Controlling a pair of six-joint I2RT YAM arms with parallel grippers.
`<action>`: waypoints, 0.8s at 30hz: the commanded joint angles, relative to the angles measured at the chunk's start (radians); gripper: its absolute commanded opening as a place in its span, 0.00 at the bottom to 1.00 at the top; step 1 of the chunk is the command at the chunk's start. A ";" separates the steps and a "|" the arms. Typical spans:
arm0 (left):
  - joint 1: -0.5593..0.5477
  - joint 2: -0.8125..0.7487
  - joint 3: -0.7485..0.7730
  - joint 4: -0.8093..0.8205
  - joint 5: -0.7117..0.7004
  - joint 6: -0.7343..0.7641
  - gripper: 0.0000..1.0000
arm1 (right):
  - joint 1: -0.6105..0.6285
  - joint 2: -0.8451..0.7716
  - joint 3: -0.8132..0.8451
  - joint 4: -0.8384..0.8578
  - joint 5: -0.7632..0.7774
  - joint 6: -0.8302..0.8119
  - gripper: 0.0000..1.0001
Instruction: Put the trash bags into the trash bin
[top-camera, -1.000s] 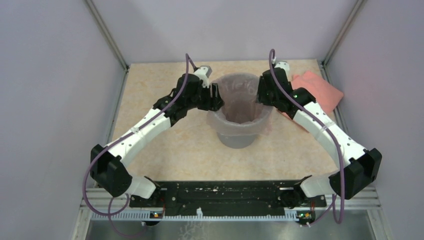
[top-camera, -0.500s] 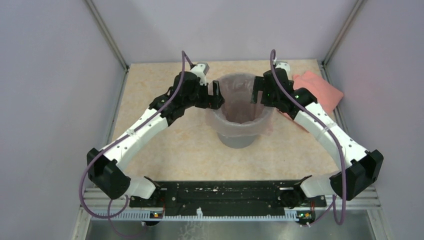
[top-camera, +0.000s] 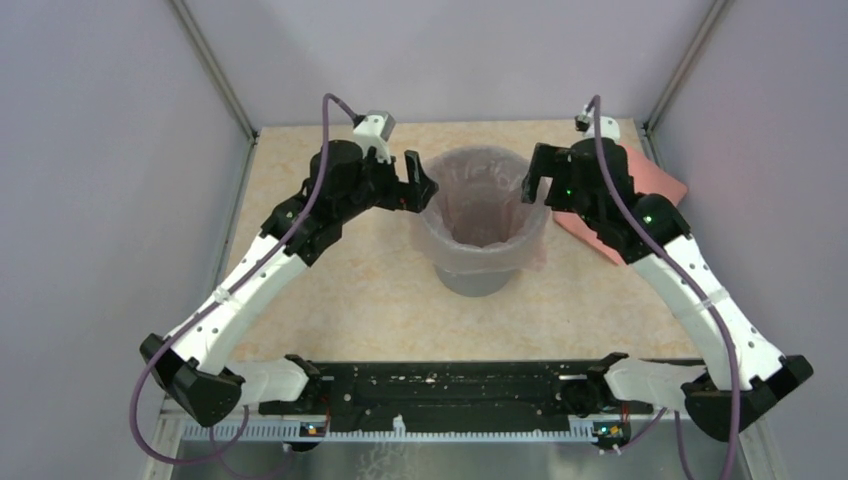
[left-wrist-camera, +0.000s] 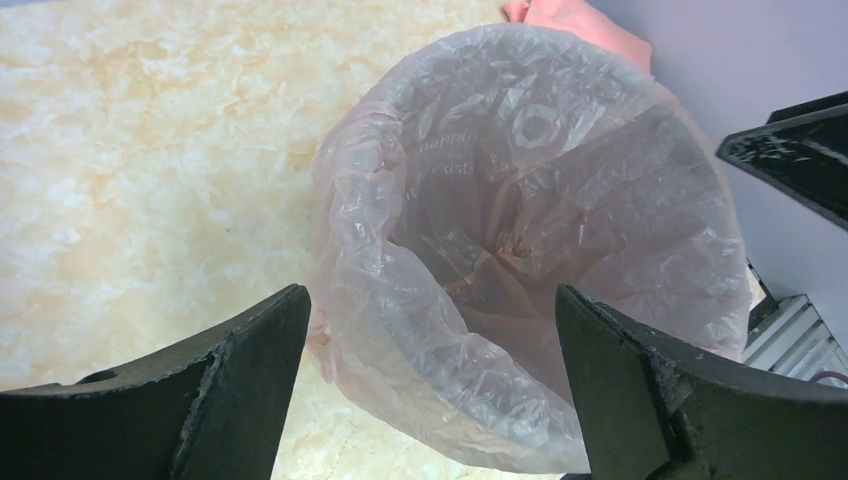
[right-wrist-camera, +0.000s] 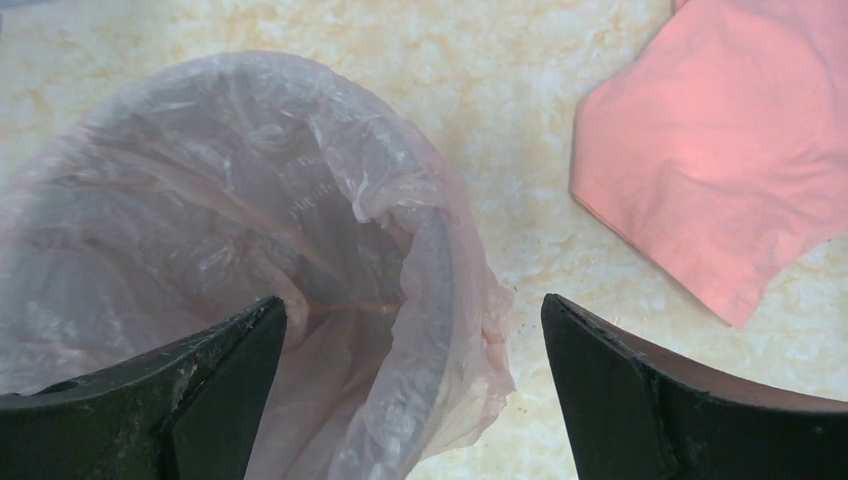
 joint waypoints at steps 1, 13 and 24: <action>-0.005 -0.077 0.001 -0.003 -0.023 0.041 0.98 | 0.004 -0.115 0.009 0.043 -0.022 -0.038 0.99; -0.004 -0.253 -0.108 0.022 -0.015 0.044 0.99 | 0.003 -0.350 -0.139 0.157 -0.091 -0.060 0.99; -0.005 -0.320 -0.200 0.014 -0.027 0.026 0.98 | 0.004 -0.435 -0.210 0.175 -0.081 -0.070 0.99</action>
